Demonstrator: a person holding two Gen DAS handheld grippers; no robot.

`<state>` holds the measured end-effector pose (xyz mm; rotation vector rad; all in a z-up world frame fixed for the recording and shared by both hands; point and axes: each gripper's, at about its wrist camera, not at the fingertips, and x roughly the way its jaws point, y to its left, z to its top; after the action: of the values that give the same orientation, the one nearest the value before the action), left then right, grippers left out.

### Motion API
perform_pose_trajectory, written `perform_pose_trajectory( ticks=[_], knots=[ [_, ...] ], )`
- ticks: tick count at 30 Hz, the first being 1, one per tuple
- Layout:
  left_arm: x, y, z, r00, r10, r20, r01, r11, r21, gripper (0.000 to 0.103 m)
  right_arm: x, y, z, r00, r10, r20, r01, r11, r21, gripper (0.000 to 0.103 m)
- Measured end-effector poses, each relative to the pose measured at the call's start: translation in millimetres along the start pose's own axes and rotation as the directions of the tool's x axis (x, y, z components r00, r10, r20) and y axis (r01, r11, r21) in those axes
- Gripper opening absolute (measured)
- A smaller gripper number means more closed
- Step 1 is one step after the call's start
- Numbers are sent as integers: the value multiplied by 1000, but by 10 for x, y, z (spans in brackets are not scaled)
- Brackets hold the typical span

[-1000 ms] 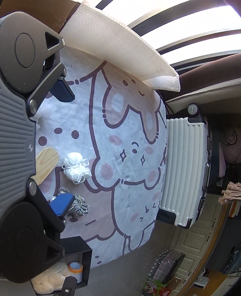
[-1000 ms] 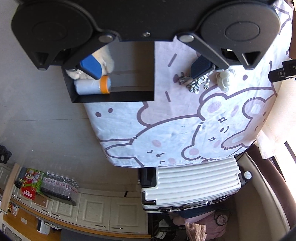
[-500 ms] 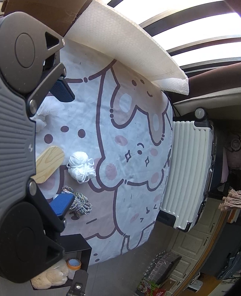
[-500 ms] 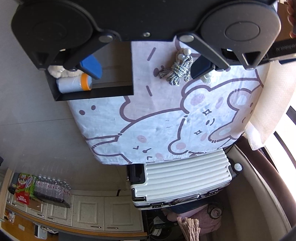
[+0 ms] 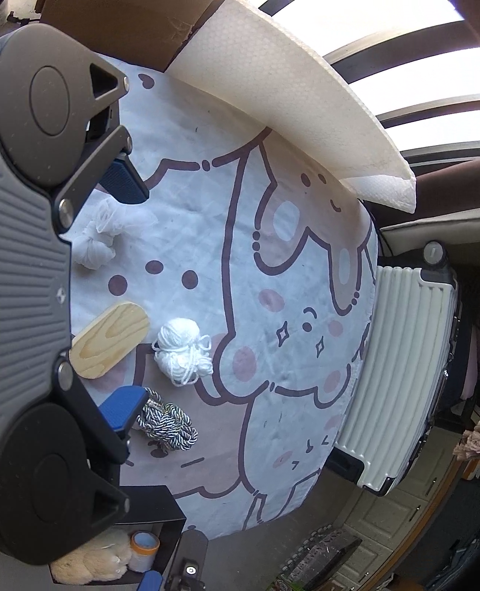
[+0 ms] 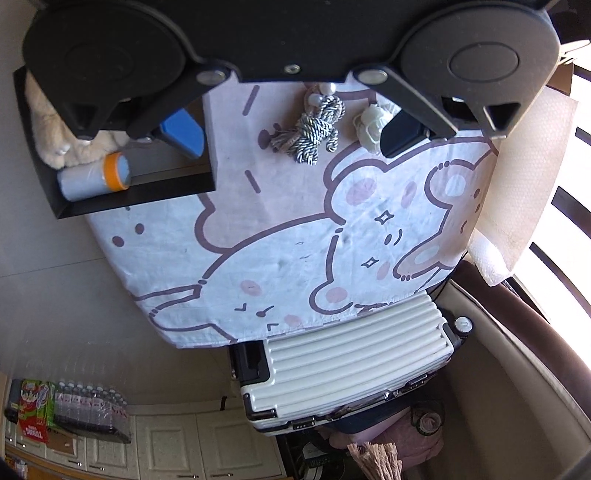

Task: Organize objects
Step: 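Move the right gripper over the twisted cord while the left gripper moves over the wooden oval board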

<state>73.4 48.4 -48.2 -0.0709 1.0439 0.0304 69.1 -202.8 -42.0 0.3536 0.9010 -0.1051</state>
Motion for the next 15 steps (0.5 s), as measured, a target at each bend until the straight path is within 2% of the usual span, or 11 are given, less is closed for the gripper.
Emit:
perform_pose_trajectory(
  ticks=[5, 9, 15],
  knots=[
    [64, -9, 17, 1000, 5, -10, -5, 1000, -5, 103, 190, 13, 27, 999, -15, -29, 15, 1000, 11, 102],
    [152, -22, 22, 999, 14, -43, -15, 1000, -21, 103, 346, 14, 48, 998, -3, -65, 4, 1000, 18, 96],
    [354, -10, 0, 993, 9, -118, -22, 994, -111, 103, 542, 33, 79, 996, -6, -92, 7, 1000, 11, 91]
  ],
)
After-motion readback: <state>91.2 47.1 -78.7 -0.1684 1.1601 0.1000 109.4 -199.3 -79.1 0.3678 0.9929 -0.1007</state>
